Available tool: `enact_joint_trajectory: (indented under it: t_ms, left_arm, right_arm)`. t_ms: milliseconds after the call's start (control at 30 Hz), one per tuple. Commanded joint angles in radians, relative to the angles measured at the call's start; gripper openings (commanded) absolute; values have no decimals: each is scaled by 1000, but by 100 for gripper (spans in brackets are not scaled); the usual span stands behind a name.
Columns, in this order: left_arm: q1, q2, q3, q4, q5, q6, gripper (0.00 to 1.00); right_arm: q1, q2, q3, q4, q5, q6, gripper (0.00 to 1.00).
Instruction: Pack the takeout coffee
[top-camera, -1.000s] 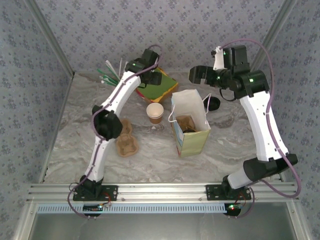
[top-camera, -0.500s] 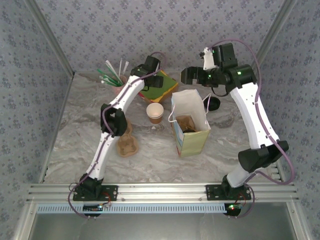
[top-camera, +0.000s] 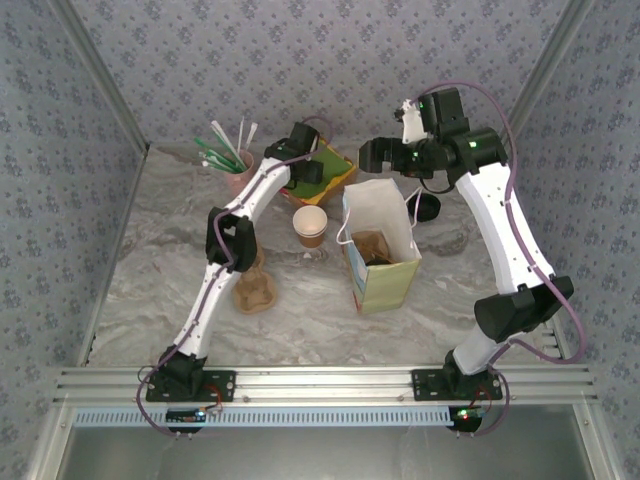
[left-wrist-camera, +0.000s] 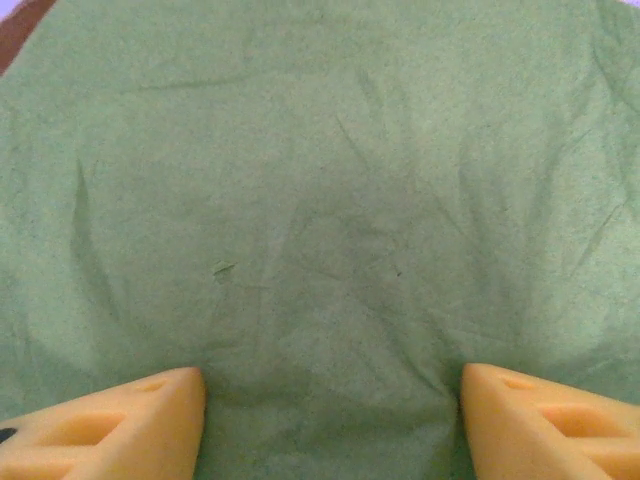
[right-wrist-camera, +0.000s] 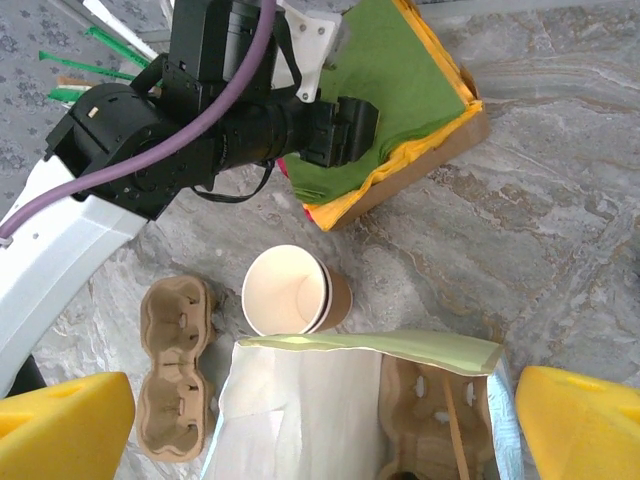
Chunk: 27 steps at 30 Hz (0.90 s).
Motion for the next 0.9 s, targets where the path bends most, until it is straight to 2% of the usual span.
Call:
enact_joint_trajectory:
  t_ms: [0,133,267,333,533,633,867]
  left_arm:
    - [0,14,31,-3,-2,8,59]
    - [1,-1,34,-6,0,8,39]
    - [1,-20,42,-15,-10,20,27]
    - [2,-35,42,-18,-21,24,16]
    - [4,-76,43,-26,-23,26,3]
    - [3,-97,44,-35,-24,22,0]
    - [3,-161,44,-60,-23,9,0]
  right_arm:
    - [2,0,1,-25,-6,-9,100]
    - [3,3,2,-20,-6,-8,100]
    - [3,2,1,-20,-8,-7,100]
    - [2,0,1,-21,-4,-9,100]
    - [2,-2,0,-20,-6,-9,100]
    - [3,-3,-2,-16,-8,-9,100]
    - [2,-6,-3,-15,-7,-12,100]
